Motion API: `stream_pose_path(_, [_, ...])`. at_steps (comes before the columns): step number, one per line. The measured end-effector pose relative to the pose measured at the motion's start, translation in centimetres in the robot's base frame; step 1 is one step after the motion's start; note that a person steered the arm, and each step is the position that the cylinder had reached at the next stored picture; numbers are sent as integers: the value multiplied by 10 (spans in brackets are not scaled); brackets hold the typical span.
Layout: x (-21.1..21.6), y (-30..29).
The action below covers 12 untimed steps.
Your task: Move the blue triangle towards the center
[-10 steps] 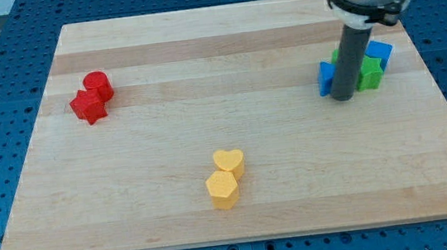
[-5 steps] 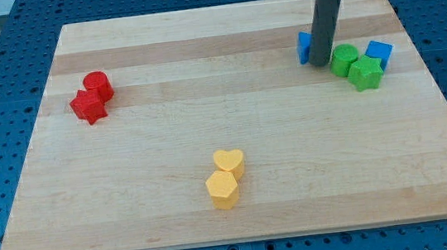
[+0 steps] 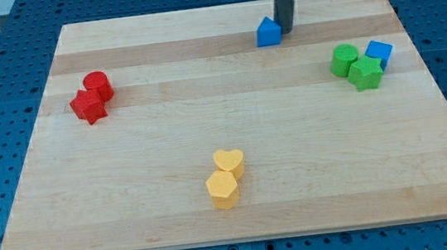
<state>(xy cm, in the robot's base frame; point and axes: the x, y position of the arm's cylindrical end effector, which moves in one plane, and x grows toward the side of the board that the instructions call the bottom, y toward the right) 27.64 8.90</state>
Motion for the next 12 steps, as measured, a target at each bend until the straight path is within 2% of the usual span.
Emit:
stream_pose_path(4, [-15, -68])
stream_pose_path(10, [60, -64])
stream_pose_path(12, [44, -31])
